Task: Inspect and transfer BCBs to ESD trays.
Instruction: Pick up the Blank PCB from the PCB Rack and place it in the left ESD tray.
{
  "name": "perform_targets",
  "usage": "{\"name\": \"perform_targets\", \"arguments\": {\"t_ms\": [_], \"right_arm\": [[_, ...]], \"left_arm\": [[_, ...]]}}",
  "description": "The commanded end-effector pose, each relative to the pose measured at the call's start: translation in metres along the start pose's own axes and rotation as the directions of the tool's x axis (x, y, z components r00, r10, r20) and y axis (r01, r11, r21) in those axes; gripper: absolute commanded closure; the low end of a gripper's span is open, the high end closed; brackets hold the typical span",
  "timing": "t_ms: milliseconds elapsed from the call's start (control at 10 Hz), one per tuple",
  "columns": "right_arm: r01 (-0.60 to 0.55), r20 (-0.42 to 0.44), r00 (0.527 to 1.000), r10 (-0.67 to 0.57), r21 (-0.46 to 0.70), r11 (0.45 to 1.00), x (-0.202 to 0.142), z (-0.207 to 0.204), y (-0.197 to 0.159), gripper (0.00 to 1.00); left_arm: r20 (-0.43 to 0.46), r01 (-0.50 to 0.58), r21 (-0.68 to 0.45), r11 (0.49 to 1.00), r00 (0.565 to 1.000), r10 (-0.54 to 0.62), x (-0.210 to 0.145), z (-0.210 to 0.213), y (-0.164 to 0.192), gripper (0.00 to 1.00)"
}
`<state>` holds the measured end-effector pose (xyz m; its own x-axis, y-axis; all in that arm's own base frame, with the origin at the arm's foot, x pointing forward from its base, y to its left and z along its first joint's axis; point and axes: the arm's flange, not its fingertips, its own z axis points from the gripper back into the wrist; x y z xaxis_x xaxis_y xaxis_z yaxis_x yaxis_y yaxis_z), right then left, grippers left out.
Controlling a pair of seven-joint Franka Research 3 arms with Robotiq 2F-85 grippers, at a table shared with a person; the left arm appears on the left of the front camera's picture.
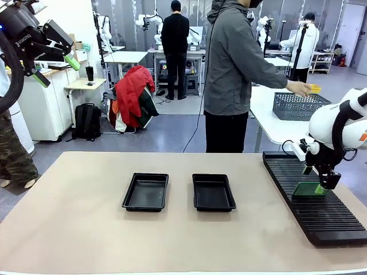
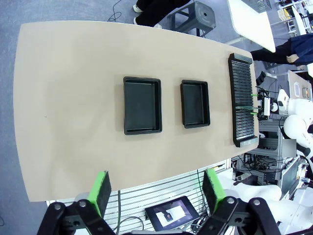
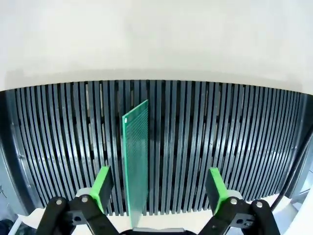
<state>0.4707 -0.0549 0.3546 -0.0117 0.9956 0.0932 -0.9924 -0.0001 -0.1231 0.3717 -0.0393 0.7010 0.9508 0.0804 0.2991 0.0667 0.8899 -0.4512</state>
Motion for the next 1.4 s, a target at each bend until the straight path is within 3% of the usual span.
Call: {"name": "perform_targets", "arguments": {"t_ms": [0,500,900,1000,1100,1200,1300], "right_arm": [[-0.007,-0.009,1.0,0.007,0.003,1.0,-0.0017,0.002,0.0013,0.0],[-0.025,0.003,1.0,0.025,0.005,1.0,-0.0007,-0.0038,-0.0006,0.0],[-0.052,-0.004,0.999,0.052,0.019,0.998,0.0009,-0.0039,0.0027,0.2],[-0.055,-0.009,0.998,0.056,0.027,0.998,0.0016,-0.0021,0.0042,0.17],[-0.051,-0.013,0.999,0.052,0.034,0.998,0.0024,-0.0012,0.0054,0.32],[-0.051,-0.02,0.998,0.052,0.04,0.998,0.0018,-0.0016,0.0065,0.29],[-0.046,-0.026,0.999,0.048,0.045,0.998,0.0009,-0.0017,0.0073,0.44]], "left_arm": [[-0.003,-0.001,-0.002,1.0,1.0,0.001,-0.0004,-0.0012,0.0006,0.0],[-0.003,-0.001,-0.002,1.0,1.0,0.001,-0.0004,-0.0012,0.0006,0.0],[-0.003,-0.001,-0.002,1.0,1.0,0.001,-0.0004,-0.0012,0.0006,0.0],[-0.003,-0.001,-0.002,1.0,1.0,0.001,-0.0004,-0.0012,0.0006,0.0],[-0.003,-0.001,-0.002,1.0,1.0,0.001,-0.0004,-0.0012,0.0006,0.0],[-0.003,-0.001,-0.002,1.0,1.0,0.001,-0.0004,-0.0012,0.0006,0.0],[-0.003,-0.001,-0.002,1.0,1.0,0.001,-0.0004,-0.0012,0.0006,0.0]]}}
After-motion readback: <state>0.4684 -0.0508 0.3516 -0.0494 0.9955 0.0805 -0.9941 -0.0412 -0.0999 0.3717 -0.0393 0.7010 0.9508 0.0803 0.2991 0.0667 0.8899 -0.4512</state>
